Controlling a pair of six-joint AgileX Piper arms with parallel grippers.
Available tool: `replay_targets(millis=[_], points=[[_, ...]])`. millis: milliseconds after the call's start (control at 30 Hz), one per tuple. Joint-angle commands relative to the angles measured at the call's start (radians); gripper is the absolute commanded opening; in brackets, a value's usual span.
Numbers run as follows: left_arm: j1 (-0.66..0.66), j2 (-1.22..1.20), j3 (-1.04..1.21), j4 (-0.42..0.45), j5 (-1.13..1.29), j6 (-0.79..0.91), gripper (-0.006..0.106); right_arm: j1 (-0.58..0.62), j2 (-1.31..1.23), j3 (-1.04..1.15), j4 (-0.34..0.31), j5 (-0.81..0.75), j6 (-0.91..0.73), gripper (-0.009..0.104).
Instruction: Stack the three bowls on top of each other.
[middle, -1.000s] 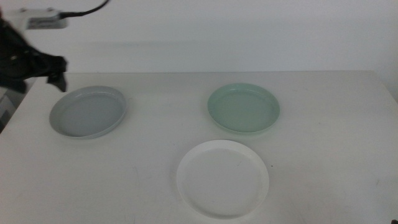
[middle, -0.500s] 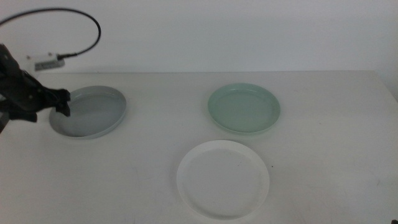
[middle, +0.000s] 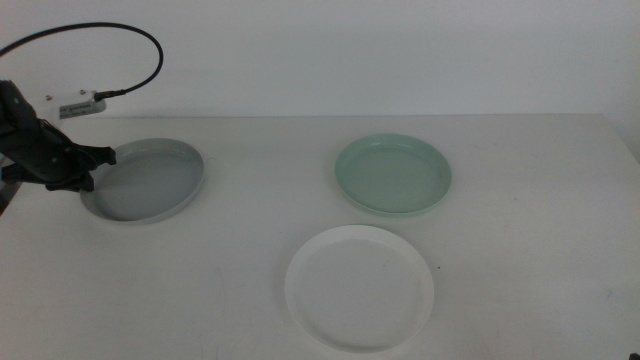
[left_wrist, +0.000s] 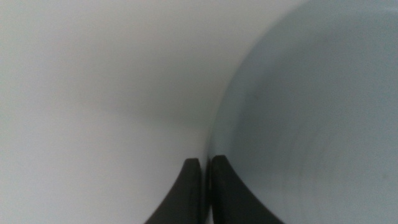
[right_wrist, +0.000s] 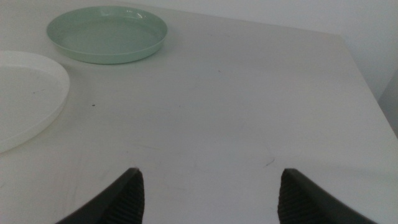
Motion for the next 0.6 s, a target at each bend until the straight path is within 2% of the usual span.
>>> replay_targets(millis=[0, 100, 267, 400, 567], points=[[0.002, -0.1, -0.02, 0.003, 0.061, -0.006, 0.0, -0.007, -0.027, -0.006, -0.004, -0.075, -0.009, 0.055], [-0.007, -0.202, 0.024, -0.036, 0.126, -0.006, 0.0, -0.007, -0.027, -0.006, -0.004, -0.075, -0.009, 0.055], [-0.089, -0.441, 0.252, -0.081, 0.059, 0.015, 0.0, -0.007, -0.027, -0.006, -0.004, -0.075, -0.009, 0.055], [-0.201, -0.592, 0.389, -0.114, 0.049, 0.011, 0.0, -0.007, -0.027, -0.006, -0.004, -0.075, -0.009, 0.055], [-0.375, -0.633, 0.439, -0.2, 0.048, 0.011, 0.0, -0.007, -0.027, -0.006, -0.004, -0.075, -0.009, 0.055]])
